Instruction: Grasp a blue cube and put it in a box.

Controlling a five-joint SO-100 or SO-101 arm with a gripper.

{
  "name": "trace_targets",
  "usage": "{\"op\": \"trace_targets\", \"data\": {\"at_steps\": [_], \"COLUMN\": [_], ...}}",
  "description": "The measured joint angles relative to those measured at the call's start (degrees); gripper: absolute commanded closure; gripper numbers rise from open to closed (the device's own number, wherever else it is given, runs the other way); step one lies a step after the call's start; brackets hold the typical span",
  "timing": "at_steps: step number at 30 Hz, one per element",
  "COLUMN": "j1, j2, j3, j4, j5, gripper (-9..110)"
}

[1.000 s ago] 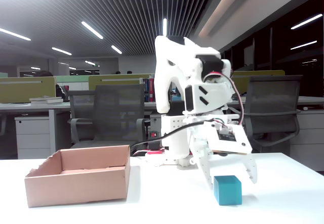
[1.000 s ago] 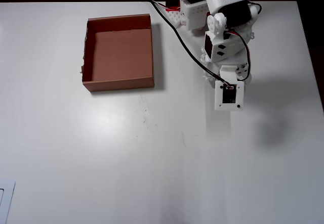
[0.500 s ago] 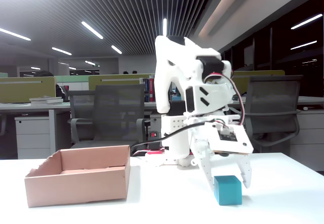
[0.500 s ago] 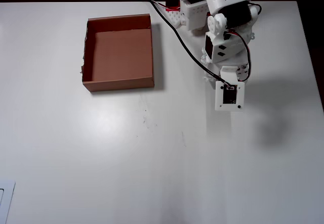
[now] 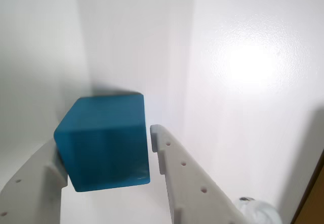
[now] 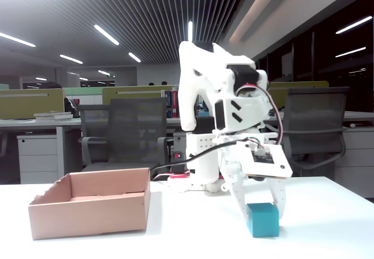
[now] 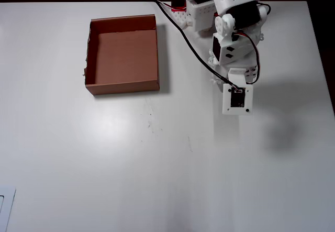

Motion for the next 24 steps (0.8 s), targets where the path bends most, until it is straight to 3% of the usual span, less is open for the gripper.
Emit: {"op": "trace_targets", "data": {"at_steps": [24], "j1": [0.79], "j2": [0.18], "j3": [-1.23], "j4": [2.99], "j5": [1.32], "gripper": [87]}}
